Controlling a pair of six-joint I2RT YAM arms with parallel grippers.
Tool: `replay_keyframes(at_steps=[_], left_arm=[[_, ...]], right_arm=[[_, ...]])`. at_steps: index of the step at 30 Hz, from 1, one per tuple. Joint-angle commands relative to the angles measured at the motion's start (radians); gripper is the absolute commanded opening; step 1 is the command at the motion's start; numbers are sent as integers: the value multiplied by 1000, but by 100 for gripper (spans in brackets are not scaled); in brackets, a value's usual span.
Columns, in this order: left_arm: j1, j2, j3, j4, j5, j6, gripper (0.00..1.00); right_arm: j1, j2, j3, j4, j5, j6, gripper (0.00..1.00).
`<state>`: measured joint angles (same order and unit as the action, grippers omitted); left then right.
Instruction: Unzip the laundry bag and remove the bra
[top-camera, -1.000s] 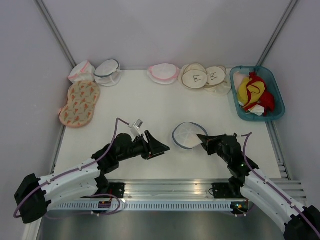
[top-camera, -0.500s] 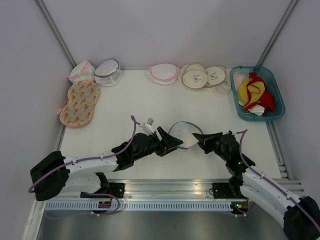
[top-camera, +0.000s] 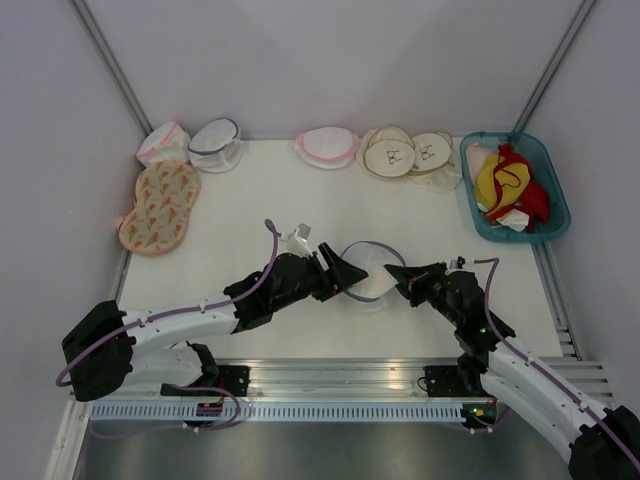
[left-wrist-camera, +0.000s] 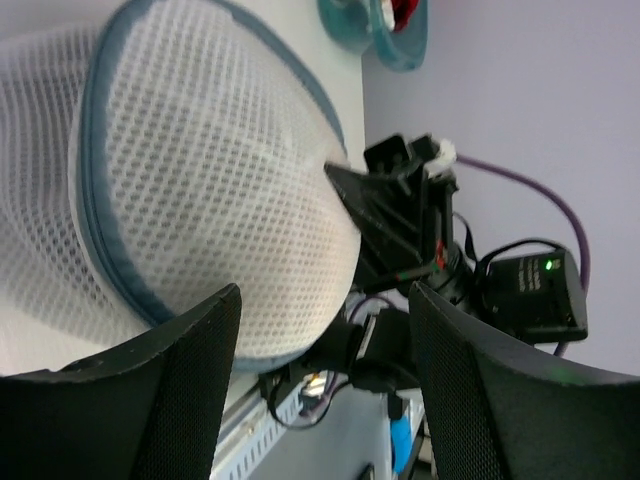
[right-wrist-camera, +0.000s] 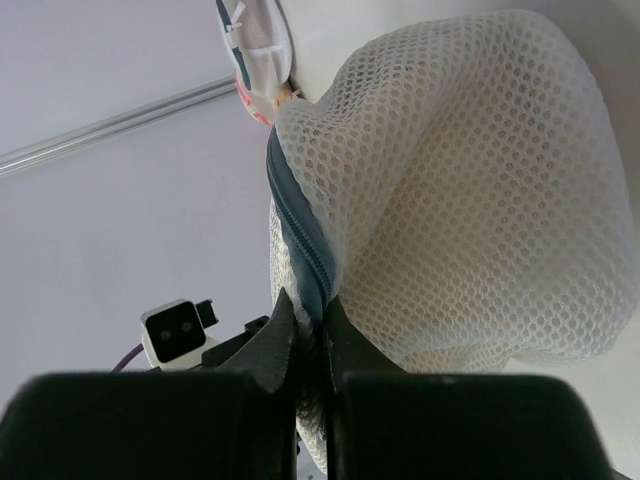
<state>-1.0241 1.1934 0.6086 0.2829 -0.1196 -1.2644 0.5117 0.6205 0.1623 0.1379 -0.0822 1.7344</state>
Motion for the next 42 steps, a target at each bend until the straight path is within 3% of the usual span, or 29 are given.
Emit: replay_keyframes(at_steps=[1, 10, 15, 21, 29, 36, 39, 40, 42], left_arm=[[-19, -8, 20, -74, 148, -16, 72], [-42, -15, -12, -71, 209, -82, 73], [-63, 67, -29, 7, 242, -144, 73], [-59, 115, -37, 13, -49, -100, 74], [-22, 58, 68, -65, -273, 20, 74], [2, 80, 102, -53, -270, 49, 70], [16, 81, 91, -27, -250, 69, 46], [28, 80, 85, -13, -236, 79, 33], [85, 75, 57, 42, -163, 111, 20]], right_arm=[[4, -25, 14, 14, 44, 1, 0], [4, -21, 13, 20, 64, 8, 0], [4, -27, 6, 25, 70, 14, 0], [4, -16, 0, 69, 16, 7, 0], [2, -39, 13, 19, -39, -44, 0], [4, -36, 19, -3, -67, -75, 0], [2, -27, 32, 0, -77, -105, 1], [4, -22, 40, -7, -82, -119, 0], [4, -8, 75, -32, -90, -182, 13]])
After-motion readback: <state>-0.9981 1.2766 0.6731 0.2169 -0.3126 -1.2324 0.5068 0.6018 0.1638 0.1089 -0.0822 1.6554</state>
